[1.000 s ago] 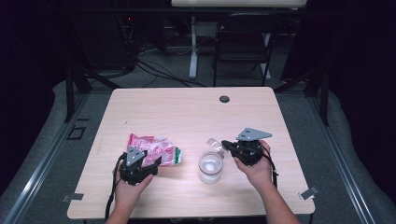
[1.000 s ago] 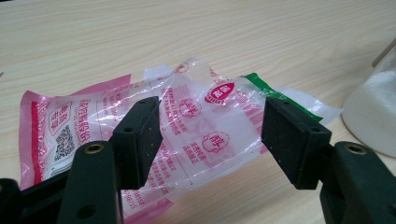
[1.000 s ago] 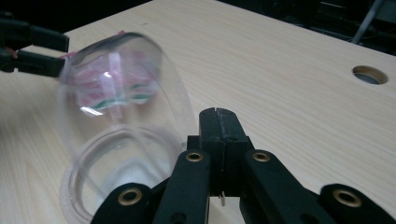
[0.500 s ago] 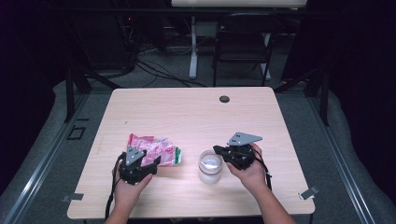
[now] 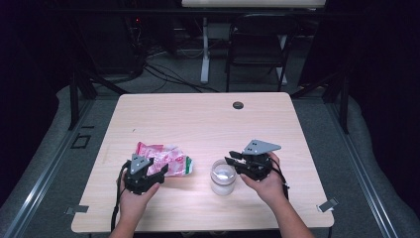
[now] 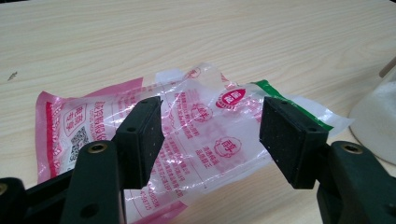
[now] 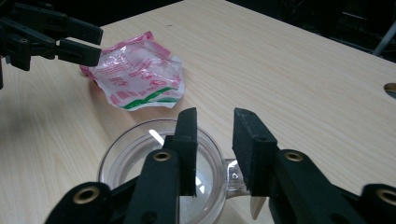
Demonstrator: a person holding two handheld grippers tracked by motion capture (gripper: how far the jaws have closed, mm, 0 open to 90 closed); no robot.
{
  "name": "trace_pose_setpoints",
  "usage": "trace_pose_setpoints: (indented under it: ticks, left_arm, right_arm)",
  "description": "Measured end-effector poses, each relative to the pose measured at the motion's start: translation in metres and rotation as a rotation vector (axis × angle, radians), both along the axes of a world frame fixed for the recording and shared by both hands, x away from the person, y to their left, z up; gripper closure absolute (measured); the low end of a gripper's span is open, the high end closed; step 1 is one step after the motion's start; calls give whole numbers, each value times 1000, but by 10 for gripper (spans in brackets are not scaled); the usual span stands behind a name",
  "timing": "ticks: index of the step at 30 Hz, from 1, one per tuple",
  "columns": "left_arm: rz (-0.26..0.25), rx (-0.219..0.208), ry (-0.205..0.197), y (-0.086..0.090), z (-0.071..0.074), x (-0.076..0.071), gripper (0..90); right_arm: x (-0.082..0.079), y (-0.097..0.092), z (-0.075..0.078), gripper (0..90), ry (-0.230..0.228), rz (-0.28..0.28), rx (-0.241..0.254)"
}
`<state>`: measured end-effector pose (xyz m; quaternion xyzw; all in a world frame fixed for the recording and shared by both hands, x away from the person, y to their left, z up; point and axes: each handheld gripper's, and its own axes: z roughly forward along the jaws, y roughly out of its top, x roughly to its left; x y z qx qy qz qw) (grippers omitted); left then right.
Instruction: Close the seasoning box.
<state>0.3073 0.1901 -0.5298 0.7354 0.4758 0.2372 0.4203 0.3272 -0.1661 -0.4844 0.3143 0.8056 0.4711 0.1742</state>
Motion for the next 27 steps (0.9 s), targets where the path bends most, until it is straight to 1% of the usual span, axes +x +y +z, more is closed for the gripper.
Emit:
trace_pose_setpoints:
  ticks: [4,6,9,11,12,14,17,19,20,21,22,24,25,26,27]
  left_arm:
    - [4,-11,1,3,1,3,392]
    - [8,-17,4,4,1,5,392]
    - [12,-26,7,6,1,7,395]
    - [16,-41,12,8,1,11,395]
    - [18,-45,10,9,1,12,395]
    - [19,-48,13,10,1,14,395]
    - [27,-51,12,12,1,17,395]
    - [29,-47,12,12,0,18,395]
    - [39,-32,18,14,-1,20,395]
    - [39,-32,18,14,-1,20,395]
    - [45,-32,22,16,-3,21,395]
    - [52,-30,29,17,-4,22,395]
    - [55,-25,29,18,-4,23,395]
    - [57,-25,30,18,-4,23,395]
    - [57,-25,30,18,-4,23,395]
  right_arm:
    - [0,-6,2,623,-5,-20,6]
    - [-1,-10,2,582,-15,-36,8]
    - [-1,-15,2,527,-14,-60,19]
    - [0,-19,1,487,-12,-70,13]
    - [0,-21,0,464,-24,-80,4]
    - [1,-25,-2,439,-36,-114,-10]
    - [3,-34,-5,436,-35,-170,-8]
    - [5,-42,-7,431,-31,-225,-5]
    - [6,-45,-8,429,-30,-257,-18]
    - [6,-45,-8,429,-30,-257,-18]
    - [8,-52,-13,429,-14,-313,-39]
    - [12,-59,-20,429,18,-356,-24]
    - [14,-62,-23,430,27,-367,-24]
    - [16,-66,-27,434,36,-398,-41]
    - [16,-66,-27,434,36,-398,-41]
